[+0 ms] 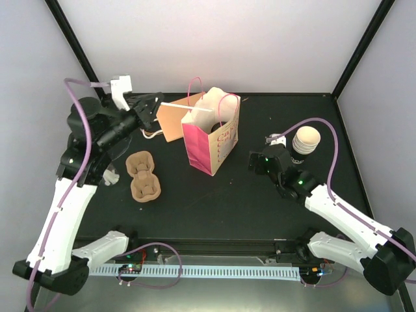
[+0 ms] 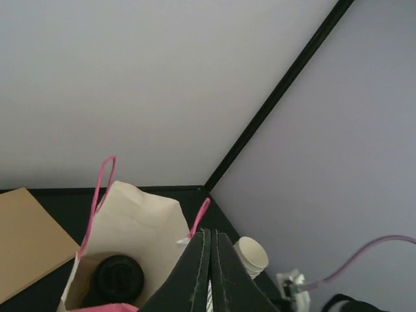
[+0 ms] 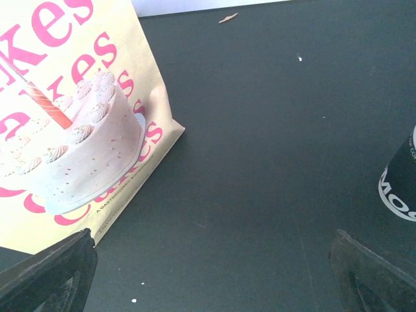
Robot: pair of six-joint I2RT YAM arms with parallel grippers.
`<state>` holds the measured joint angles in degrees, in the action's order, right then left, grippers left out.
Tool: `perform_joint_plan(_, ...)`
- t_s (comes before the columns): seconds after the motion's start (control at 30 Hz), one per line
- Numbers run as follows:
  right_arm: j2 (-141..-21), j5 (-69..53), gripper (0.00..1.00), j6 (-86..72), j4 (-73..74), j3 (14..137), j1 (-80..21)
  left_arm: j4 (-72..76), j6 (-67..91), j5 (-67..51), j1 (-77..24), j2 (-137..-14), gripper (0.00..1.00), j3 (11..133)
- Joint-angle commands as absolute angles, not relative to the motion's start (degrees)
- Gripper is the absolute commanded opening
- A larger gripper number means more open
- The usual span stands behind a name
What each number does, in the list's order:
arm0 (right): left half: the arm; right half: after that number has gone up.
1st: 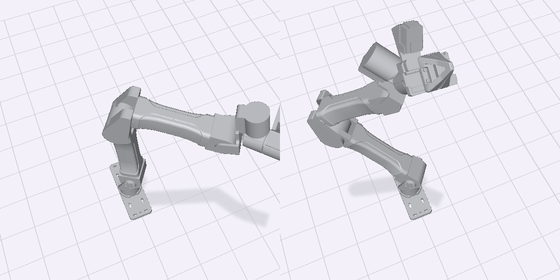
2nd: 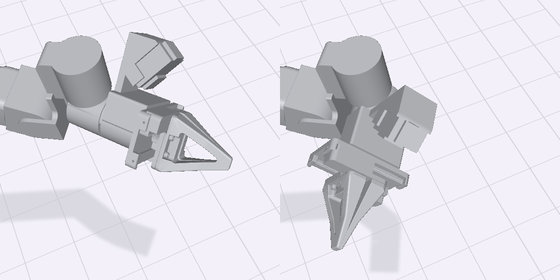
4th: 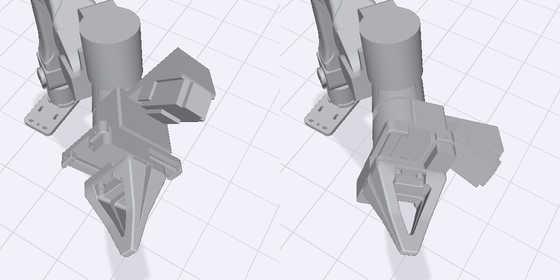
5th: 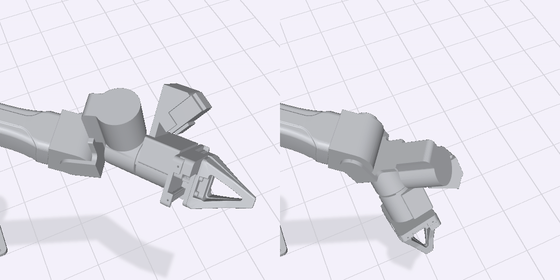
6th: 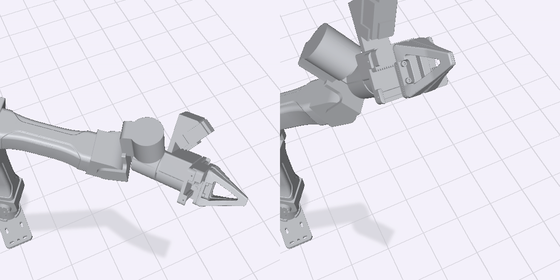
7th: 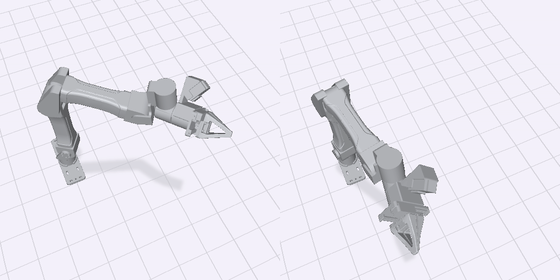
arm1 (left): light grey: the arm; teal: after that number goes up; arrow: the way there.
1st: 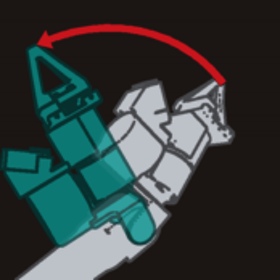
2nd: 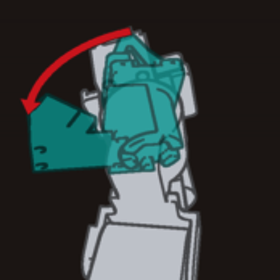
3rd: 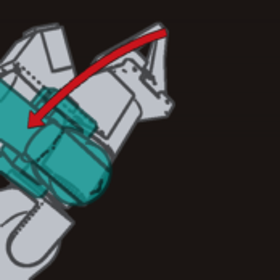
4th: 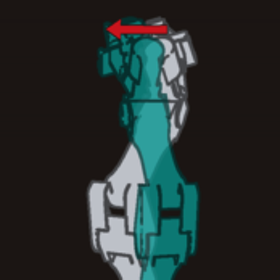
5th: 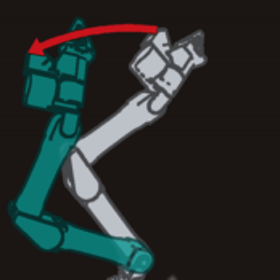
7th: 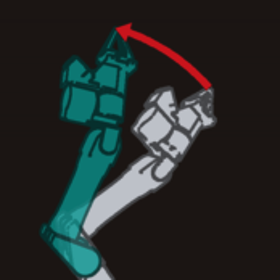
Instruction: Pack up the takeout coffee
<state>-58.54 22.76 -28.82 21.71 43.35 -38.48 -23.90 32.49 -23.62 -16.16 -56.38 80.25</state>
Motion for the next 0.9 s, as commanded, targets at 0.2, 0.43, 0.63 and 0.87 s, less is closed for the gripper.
perform_joint_plan(0.2,-56.3,26.8,1.00,-29.3,22.8,42.5,-38.2,-20.5,24.1,-14.4,-19.9,-64.3,0.02,84.8)
perform_joint_plan(0.43,-55.9,28.5,1.00,-29.8,23.0,42.6,-38.2,-26.4,21.2,-12.9,-23.6,-69.4,0.02,87.3)
perform_joint_plan(0.63,-55.5,29.1,1.00,-29.9,23.5,42.8,-38.2,-30.6,19.4,-11.3,-25.7,-72.7,0.02,89.2)
perform_joint_plan(0.87,-55.4,30.1,1.00,-29.9,23.8,42.8,-38.2,-25.7,20.4,-15.2,-26.8,-74.8,0.02,86.0)
